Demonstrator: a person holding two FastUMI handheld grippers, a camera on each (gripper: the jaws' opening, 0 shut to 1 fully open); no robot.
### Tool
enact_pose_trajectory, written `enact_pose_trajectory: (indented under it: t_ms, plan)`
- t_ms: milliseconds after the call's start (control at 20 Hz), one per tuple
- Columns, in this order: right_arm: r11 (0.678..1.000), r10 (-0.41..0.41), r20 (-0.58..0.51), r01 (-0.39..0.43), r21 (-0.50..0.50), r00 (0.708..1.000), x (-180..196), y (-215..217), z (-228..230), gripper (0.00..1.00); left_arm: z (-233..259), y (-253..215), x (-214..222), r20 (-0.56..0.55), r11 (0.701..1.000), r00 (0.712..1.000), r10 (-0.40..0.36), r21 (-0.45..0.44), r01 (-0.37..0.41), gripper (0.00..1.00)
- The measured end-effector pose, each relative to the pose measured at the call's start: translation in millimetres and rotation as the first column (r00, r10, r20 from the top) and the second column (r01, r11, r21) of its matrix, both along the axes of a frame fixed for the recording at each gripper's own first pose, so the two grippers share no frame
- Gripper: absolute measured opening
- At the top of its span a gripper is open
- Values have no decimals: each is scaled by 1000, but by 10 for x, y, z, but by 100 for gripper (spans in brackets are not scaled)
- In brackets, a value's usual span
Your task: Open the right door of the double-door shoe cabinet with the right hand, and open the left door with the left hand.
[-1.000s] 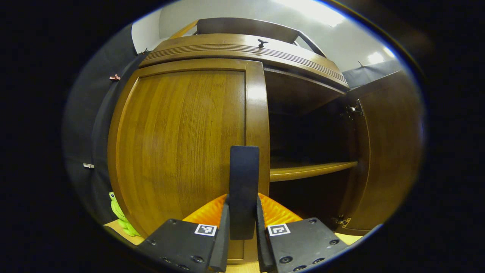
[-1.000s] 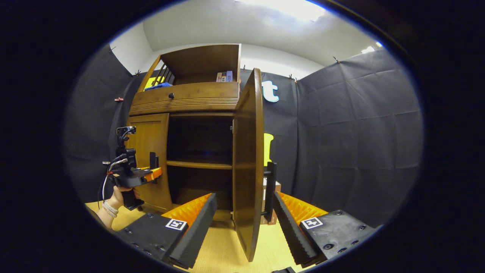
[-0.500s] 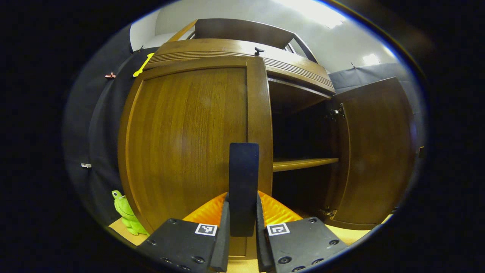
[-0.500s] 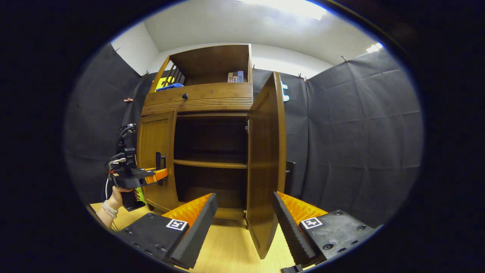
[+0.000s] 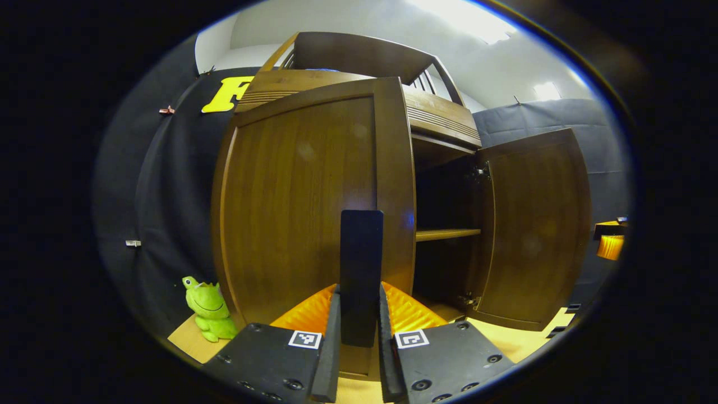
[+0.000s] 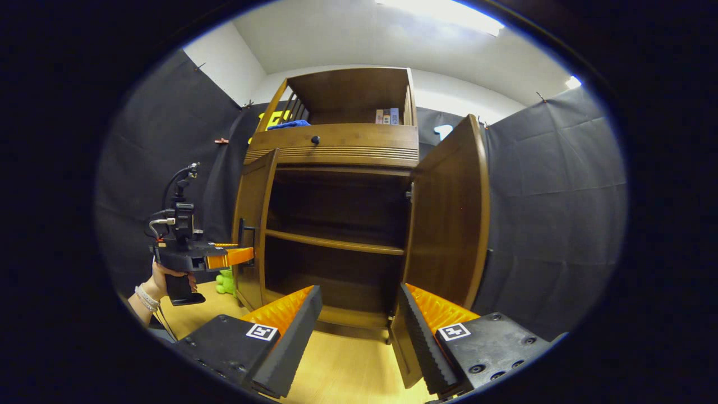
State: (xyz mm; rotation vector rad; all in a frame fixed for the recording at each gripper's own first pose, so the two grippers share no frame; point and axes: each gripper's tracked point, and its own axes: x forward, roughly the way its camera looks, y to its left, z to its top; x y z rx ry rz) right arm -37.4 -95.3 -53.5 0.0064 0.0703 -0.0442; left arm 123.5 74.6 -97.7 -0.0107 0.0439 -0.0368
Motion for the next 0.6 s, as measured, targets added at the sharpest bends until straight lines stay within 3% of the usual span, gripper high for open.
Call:
enact_pose_trajectory:
  t_ms: [300, 600]
  plan:
    - [994, 68, 31, -71, 79, 997, 70, 289, 81, 93, 38, 171, -341, -8, 1000, 1000, 16, 11, -16, 34]
    - [993, 65, 68, -72, 95, 996, 153, 385, 181, 94, 44, 359, -599, -9, 999, 999, 45, 14, -45, 33]
